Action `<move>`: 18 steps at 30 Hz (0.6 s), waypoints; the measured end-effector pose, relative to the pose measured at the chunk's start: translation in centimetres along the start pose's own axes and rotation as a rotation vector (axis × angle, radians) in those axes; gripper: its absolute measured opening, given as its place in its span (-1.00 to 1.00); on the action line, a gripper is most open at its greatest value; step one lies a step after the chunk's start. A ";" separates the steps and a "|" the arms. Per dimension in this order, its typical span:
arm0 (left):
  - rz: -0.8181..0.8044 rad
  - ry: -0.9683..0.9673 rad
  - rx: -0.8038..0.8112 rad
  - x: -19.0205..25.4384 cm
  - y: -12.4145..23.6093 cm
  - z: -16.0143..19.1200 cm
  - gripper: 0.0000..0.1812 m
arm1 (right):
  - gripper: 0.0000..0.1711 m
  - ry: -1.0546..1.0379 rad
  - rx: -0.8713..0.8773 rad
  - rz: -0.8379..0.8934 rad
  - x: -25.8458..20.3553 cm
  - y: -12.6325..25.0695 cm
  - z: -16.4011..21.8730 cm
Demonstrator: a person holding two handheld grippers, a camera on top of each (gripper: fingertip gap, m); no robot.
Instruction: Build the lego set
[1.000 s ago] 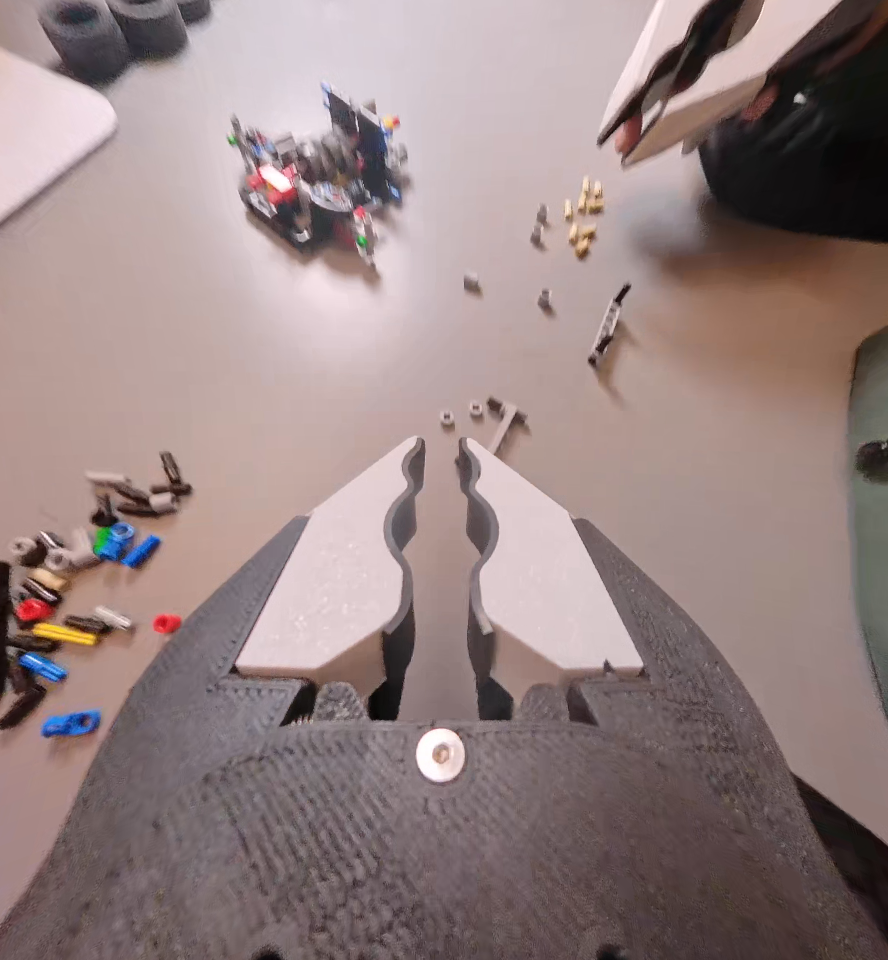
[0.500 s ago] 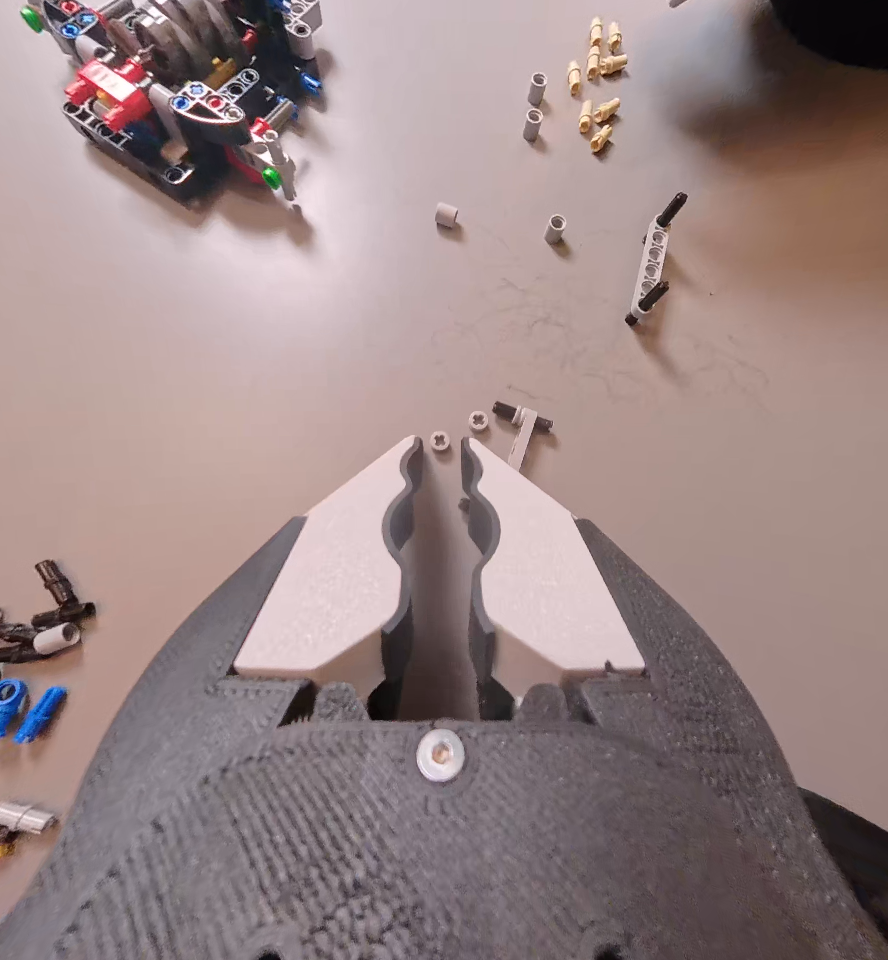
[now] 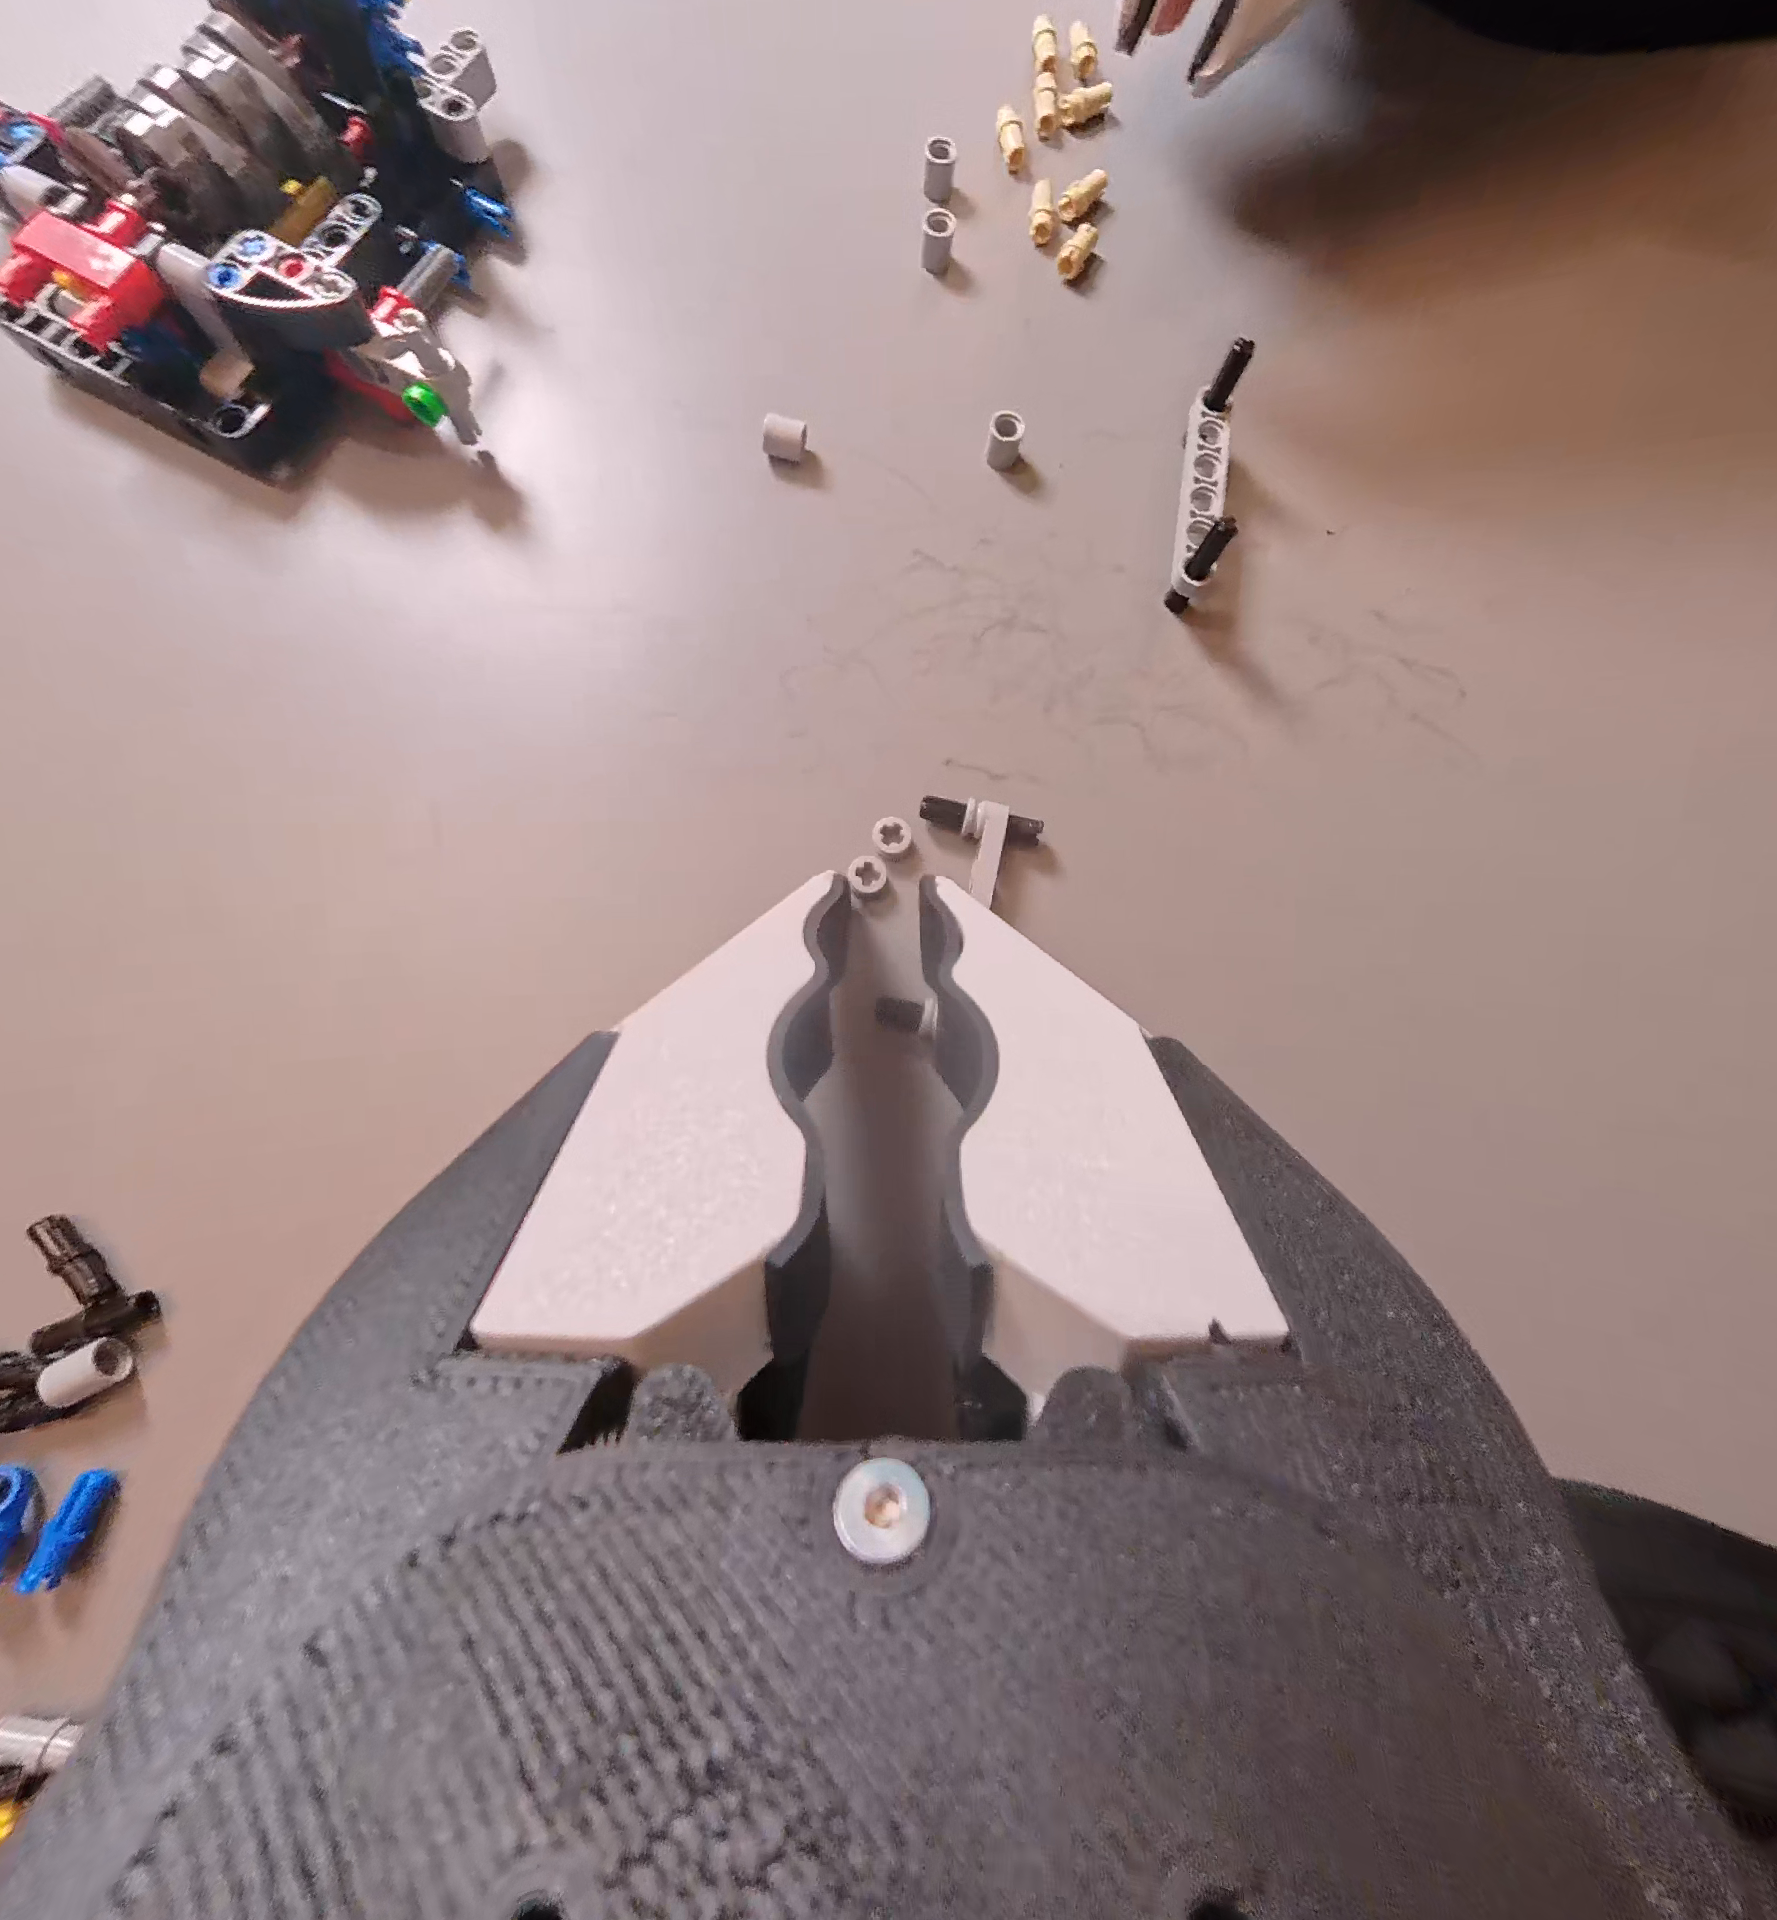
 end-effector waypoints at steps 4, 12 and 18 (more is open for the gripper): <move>0.044 -0.019 0.000 -0.3 0.2 0.1 -0.89 | -0.90 -0.005 -0.007 -0.001 0.1 -0.1 0.1; 0.072 -0.047 0.022 -0.8 -0.1 0.0 -0.89 | -0.91 -0.017 -0.015 -0.001 0.3 -0.2 0.4; 0.075 -0.060 0.030 -0.7 -0.3 0.1 -0.92 | -0.91 -0.023 -0.019 -0.009 0.4 -0.2 0.5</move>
Point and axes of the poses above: each gripper's, where its closed fingertips meet, y back along the fingers, z out of its underside, x = y × z across the jaws, the point moved 9 cm from there along y, back along the fingers, and after that the axes turned 9 degrees about -y, right-handed, at the moved point
